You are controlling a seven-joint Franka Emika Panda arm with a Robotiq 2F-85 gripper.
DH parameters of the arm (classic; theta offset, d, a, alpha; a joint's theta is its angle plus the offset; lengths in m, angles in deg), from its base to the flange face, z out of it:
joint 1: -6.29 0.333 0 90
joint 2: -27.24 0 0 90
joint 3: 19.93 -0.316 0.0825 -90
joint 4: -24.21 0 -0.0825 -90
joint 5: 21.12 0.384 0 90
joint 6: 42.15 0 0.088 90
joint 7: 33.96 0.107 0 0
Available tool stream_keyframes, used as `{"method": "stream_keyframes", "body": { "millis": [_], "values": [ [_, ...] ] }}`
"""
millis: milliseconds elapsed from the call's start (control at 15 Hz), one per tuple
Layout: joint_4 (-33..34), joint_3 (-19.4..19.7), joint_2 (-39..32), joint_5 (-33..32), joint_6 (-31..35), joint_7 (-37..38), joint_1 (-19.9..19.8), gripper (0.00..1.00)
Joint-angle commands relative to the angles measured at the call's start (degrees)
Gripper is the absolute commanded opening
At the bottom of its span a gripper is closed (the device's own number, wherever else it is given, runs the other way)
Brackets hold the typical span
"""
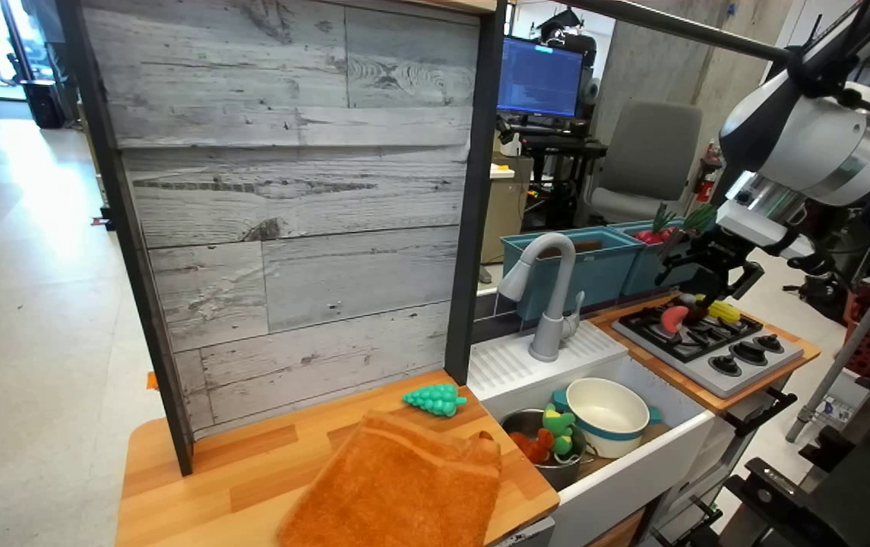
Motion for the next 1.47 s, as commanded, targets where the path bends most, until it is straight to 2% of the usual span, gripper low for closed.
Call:
{"method": "stream_keyframes", "body": {
  "millis": [0,200,267,467,667,800,1067,1267,1400],
  "values": [
    [-5.1,1.8,5.8,-1.2,-10.5,-2.2,0.7,1.0],
    [-10.7,2.2,11.5,-1.6,-18.3,-7.1,1.4,1.0],
    [-4.9,2.7,5.5,0.7,-14.7,-5.8,1.8,1.0],
    [-5.7,3.1,6.4,1.1,-15.3,-6.1,2.2,1.0],
    [-6.1,5.0,6.0,-1.3,-15.7,-4.8,4.8,1.0],
    [-8.4,3.4,7.4,-1.2,-14.2,-7.3,6.3,1.0],
    [-10.4,1.6,9.1,-3.0,-14.6,-7.8,13.2,1.0],
    [-8.5,3.3,7.8,-6.5,-16.3,-2.2,21.2,1.0],
    [-8.0,5.4,6.5,-10.0,-15.1,2.5,26.5,1.0]
  ]
}}
